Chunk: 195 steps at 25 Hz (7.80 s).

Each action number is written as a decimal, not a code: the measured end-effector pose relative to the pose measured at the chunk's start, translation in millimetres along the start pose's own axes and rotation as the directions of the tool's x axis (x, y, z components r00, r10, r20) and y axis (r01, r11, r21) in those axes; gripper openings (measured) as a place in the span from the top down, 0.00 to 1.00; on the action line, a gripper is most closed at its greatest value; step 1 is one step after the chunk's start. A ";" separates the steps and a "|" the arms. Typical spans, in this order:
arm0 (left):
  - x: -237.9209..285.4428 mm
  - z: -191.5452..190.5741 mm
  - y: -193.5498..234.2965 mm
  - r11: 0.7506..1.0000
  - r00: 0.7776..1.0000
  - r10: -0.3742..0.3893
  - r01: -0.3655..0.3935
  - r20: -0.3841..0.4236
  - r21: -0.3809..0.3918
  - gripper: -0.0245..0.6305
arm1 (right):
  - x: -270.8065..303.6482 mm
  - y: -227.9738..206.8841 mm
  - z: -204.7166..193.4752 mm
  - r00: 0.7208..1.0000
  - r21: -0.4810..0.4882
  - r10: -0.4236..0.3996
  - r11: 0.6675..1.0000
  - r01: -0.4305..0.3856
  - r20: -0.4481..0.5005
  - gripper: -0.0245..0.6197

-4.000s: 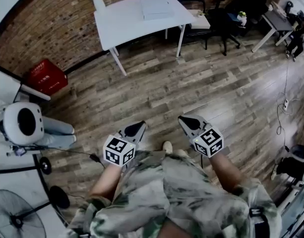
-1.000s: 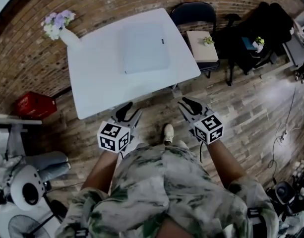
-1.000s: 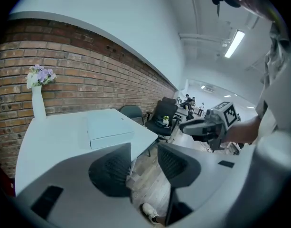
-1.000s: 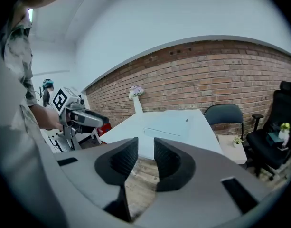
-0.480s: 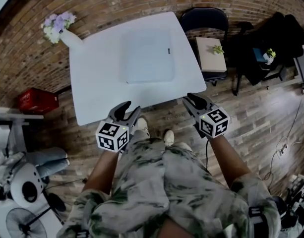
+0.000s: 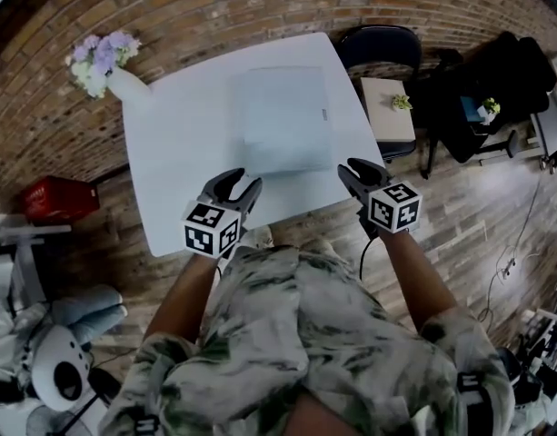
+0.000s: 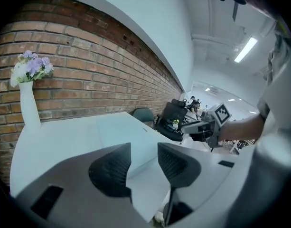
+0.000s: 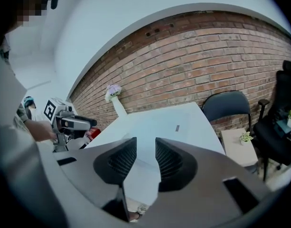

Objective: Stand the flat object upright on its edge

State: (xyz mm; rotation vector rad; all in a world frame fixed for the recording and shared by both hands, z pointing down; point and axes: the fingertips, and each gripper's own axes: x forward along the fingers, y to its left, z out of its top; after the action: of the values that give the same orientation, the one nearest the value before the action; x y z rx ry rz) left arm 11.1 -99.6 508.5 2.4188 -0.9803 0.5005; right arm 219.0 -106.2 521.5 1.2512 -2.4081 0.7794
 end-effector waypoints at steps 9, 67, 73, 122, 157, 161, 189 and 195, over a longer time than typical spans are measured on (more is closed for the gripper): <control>36.1 -6.6 79.0 0.996 0.998 -0.017 0.011 -0.066 -0.088 0.70 | 73.7 -47.5 4.2 0.997 0.169 -0.043 0.984 0.053 -0.064 0.70; 164.7 -24.1 158.5 0.845 0.984 -0.025 -0.074 -0.177 -0.529 0.63 | 183.6 -125.8 4.9 0.909 0.409 0.265 0.905 -0.119 -0.321 0.67; 151.8 -14.6 157.0 0.855 0.988 -0.010 -0.071 -0.153 -0.514 0.63 | 181.7 -115.4 23.5 0.913 0.341 0.272 0.926 -0.162 -0.306 0.67; 76.4 95.2 265.0 0.916 0.953 0.299 -0.276 0.037 -0.291 0.63 | 273.0 -33.2 190.0 0.944 -0.290 0.307 0.899 -0.329 -0.119 0.70; 143.3 146.4 396.4 0.868 0.854 0.495 -0.493 0.161 -0.053 0.63 | 399.3 -69.3 246.2 0.982 -0.629 0.185 0.769 -0.118 0.042 0.72; 151.1 151.6 404.7 0.860 0.844 0.508 -0.510 0.174 -0.035 0.63 | 410.3 -76.5 250.7 0.984 -0.638 0.165 0.765 -0.086 0.064 0.72; 156.7 155.0 418.9 0.849 0.838 0.525 -0.529 0.149 -0.018 0.63 | 425.6 -83.8 252.8 0.989 -0.595 0.133 0.801 -0.069 0.064 0.68; 145.4 155.4 411.5 0.837 0.827 0.542 -0.547 0.149 -0.014 0.63 | 417.3 -86.6 253.8 0.990 -0.556 0.109 0.830 -0.044 0.085 0.64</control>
State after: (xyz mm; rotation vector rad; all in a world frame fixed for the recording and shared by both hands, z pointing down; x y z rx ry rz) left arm -163.5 -523.7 573.8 2.1969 -1.7614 0.5306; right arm 46.5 -570.0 556.8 0.9789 -2.5166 -0.0033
